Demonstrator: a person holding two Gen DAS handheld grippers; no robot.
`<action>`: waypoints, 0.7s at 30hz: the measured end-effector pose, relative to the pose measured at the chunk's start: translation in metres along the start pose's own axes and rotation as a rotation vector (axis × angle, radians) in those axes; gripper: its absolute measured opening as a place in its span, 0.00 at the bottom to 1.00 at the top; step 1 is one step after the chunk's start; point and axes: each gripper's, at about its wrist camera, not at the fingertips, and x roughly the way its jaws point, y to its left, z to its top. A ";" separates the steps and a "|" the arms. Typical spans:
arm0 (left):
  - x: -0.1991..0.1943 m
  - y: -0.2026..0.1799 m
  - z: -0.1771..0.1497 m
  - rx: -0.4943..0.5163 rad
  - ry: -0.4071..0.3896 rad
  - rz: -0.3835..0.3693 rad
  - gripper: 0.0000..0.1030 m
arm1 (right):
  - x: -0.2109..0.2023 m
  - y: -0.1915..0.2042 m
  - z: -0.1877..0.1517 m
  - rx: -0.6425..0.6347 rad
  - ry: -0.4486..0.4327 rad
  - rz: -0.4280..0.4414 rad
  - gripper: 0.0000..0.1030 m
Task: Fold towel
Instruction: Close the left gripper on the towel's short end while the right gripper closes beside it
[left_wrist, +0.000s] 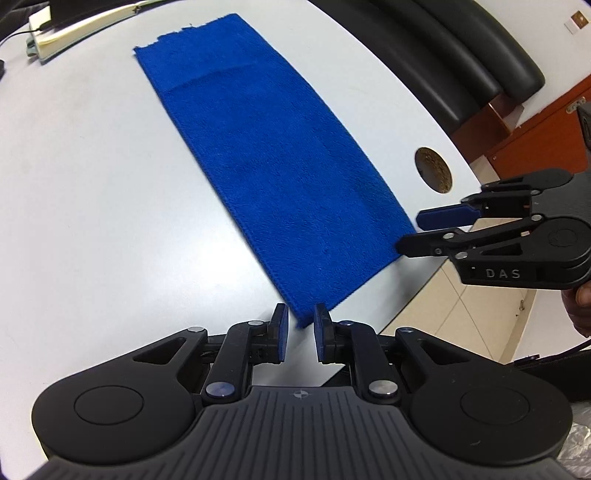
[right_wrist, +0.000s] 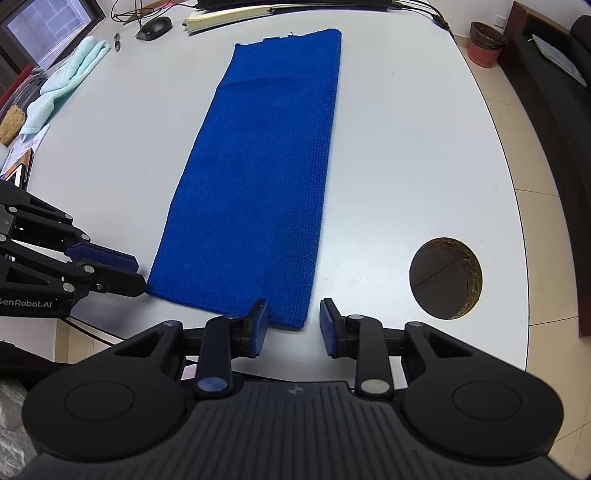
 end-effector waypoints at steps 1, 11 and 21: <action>0.002 0.000 0.001 -0.002 0.004 -0.005 0.17 | 0.000 0.000 0.000 -0.001 0.002 0.000 0.30; 0.016 0.000 0.002 -0.052 0.033 -0.025 0.17 | 0.005 0.000 0.000 -0.015 0.021 0.003 0.23; 0.020 -0.002 0.002 -0.057 0.012 -0.035 0.05 | 0.006 0.000 0.002 -0.011 0.017 0.029 0.07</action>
